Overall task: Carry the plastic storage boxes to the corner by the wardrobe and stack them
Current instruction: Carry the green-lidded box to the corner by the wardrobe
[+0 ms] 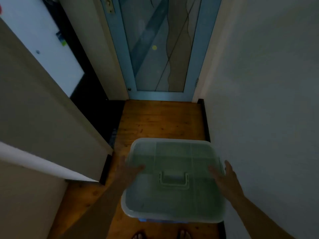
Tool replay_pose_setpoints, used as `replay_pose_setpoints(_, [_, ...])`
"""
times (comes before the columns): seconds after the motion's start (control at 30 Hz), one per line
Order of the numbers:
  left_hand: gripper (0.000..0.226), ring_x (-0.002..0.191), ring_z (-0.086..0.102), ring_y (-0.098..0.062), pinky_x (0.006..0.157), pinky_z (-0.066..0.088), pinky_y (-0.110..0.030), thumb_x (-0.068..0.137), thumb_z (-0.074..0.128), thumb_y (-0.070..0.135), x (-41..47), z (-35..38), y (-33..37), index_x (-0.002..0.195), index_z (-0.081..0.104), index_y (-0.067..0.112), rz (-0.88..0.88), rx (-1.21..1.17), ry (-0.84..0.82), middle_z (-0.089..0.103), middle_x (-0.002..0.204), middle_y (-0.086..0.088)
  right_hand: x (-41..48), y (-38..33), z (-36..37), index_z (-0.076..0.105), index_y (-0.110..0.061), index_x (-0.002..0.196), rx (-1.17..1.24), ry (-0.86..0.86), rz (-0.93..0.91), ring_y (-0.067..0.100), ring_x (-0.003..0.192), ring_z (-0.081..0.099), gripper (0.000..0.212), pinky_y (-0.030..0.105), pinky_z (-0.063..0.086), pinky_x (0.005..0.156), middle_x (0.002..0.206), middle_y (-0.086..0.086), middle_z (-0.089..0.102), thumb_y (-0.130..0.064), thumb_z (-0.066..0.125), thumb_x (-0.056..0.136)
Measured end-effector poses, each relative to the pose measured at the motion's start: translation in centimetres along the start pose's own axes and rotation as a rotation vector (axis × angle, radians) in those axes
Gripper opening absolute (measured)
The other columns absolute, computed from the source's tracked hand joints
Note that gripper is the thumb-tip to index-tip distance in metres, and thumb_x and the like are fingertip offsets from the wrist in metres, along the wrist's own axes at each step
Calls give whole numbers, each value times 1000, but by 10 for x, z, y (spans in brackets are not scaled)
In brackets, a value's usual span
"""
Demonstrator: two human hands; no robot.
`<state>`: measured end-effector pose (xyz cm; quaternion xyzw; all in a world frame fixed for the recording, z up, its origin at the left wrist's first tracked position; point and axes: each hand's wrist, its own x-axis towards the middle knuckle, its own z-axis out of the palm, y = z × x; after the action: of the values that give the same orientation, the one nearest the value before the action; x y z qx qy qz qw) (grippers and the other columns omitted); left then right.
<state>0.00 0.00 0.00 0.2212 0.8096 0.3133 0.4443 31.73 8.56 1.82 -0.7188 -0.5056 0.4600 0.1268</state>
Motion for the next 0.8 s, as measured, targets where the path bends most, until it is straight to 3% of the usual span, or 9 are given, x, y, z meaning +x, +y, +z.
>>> replay_pose_setpoints(0.1, [84, 116, 53, -33, 96, 47, -52, 73, 83, 25, -2, 1, -1, 140, 35, 11, 18, -69, -9, 50, 133, -14, 3, 2, 2, 9, -24, 153, 10, -8, 0, 35, 136, 35, 112, 55, 33, 108, 155, 13, 27, -75, 52, 63])
replay_pose_setpoints(0.27, [90, 125, 48, -37, 101, 43, -56, 73, 83, 18, 3, 3, -10, 146, 30, 9, -17, -131, -26, 45, 141, -17, 12, 15, 9, 7, -24, 154, 36, -23, 45, 35, 136, 35, 104, 51, 32, 109, 156, 11, 25, -67, 60, 75])
replay_pose_setpoints(0.4, [92, 126, 47, -35, 102, 42, -52, 73, 83, 19, 3, 3, -15, 147, 29, 12, -14, -149, 1, 43, 142, -14, 16, 20, 13, 10, -23, 153, 26, -35, 39, 34, 133, 40, 102, 51, 35, 107, 153, 11, 31, -67, 60, 76])
replay_pose_setpoints(0.67, [85, 113, 57, -31, 92, 51, -49, 68, 86, 21, 5, 0, -14, 140, 41, 13, -76, -197, -45, 55, 130, -12, 19, 25, 17, 7, -23, 153, 67, 11, 45, 35, 132, 41, 101, 47, 36, 103, 153, 12, 32, -60, 64, 78])
replay_pose_setpoints(0.8, [89, 106, 56, -28, 77, 51, -38, 69, 85, 21, 3, 0, -14, 142, 35, 14, -95, -225, -19, 53, 128, -9, 19, 25, 19, 12, -19, 153, 58, 18, 29, 34, 129, 44, 98, 45, 38, 100, 150, 13, 35, -58, 64, 79])
